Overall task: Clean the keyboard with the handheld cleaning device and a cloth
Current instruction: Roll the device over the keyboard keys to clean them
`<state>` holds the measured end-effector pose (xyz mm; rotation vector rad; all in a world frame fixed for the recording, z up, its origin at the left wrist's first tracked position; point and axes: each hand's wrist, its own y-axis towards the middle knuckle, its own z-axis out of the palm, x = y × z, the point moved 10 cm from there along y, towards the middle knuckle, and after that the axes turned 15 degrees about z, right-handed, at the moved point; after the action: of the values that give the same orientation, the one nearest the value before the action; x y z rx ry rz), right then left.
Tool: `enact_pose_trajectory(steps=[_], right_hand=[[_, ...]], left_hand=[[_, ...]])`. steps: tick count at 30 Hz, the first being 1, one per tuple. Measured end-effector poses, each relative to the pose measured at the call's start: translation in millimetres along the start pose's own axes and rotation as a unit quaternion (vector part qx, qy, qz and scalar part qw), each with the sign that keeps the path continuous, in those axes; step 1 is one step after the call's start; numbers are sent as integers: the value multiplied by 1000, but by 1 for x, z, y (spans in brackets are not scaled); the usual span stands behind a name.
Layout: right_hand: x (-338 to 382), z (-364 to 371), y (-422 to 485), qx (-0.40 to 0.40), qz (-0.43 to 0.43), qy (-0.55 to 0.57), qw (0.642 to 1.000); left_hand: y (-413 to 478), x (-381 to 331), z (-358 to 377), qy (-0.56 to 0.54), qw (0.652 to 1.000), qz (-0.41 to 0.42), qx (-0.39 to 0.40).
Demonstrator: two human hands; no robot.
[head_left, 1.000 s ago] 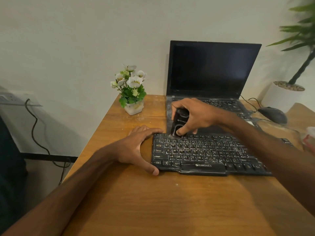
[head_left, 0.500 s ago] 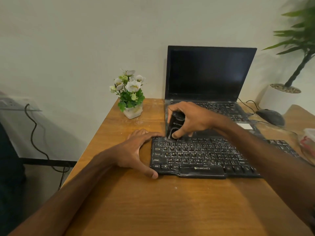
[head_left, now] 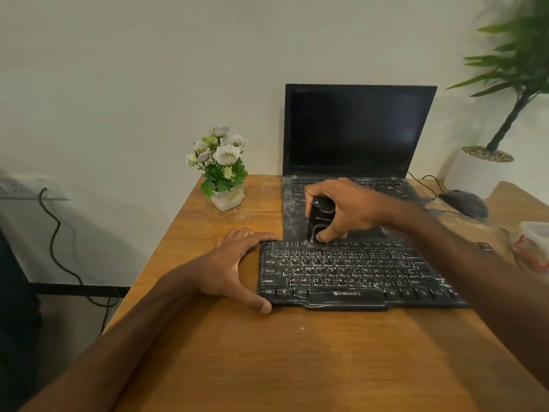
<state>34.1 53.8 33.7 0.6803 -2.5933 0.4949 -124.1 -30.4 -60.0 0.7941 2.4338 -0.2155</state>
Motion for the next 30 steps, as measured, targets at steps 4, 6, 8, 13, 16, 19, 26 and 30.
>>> enact_pose_trajectory(steps=[4, 6, 8, 13, 16, 19, 26, 30], right_hand=[[-17, -6, -2, 20, 23, -23, 999], [-18, -10, -3, 33, 29, -65, 997], [-7, -13, -2, 29, 13, -79, 996], [30, -3, 6, 3, -45, 3, 999], [38, 13, 15, 4, -51, 27, 998], [28, 19, 18, 25, -34, 27, 999], [-5, 0, 0, 44, 16, -42, 998], [-3, -8, -1, 21, 6, -45, 999]], left_hand=[[0, 1, 0, 1, 1000, 3, 0], [0, 1, 1, 1, 1000, 4, 1], [0, 0, 0, 0, 1000, 3, -3], [0, 0, 0, 2, 1000, 3, 0], [0, 0, 0, 9, 1000, -5, 4], [0, 1, 0, 10, 1000, -4, 6], [0, 1, -1, 5, 1000, 9, 2], [-1, 1, -1, 6, 1000, 6, 2]])
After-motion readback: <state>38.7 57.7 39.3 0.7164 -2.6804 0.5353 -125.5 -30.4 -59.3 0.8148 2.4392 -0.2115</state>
